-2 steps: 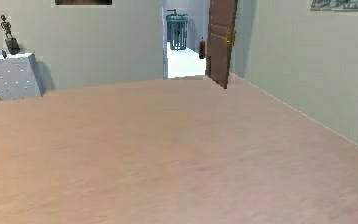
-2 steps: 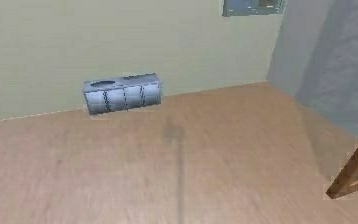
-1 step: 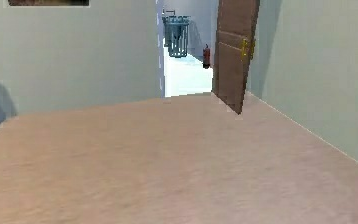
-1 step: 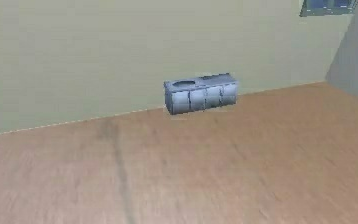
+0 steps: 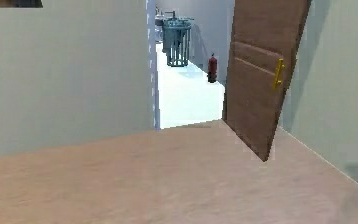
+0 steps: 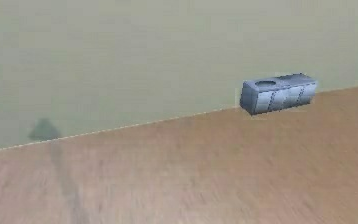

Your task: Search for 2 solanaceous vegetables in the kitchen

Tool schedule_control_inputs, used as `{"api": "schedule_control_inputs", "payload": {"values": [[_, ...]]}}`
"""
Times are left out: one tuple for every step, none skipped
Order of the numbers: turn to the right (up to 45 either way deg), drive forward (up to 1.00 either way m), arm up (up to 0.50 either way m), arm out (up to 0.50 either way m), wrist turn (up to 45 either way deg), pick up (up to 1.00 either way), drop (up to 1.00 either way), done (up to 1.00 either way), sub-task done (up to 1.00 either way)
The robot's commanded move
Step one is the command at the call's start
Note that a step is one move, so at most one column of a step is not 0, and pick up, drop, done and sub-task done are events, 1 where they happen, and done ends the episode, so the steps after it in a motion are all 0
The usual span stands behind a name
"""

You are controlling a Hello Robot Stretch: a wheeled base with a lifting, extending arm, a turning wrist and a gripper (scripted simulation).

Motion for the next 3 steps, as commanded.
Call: {"api": "schedule_control_inputs", "payload": {"values": [[0.0, 1.00, 0.00, 0.00, 0.0, 0.00, 0.00, 0.00, 0.00], [0.0, 1.00, 0.00, 0.00, 0.0, 0.00, 0.00, 0.00, 0.00], [-18.0, 0.00, 0.00, 0.00, 0.0, 0.00, 0.00, 0.00, 0.00]]}}
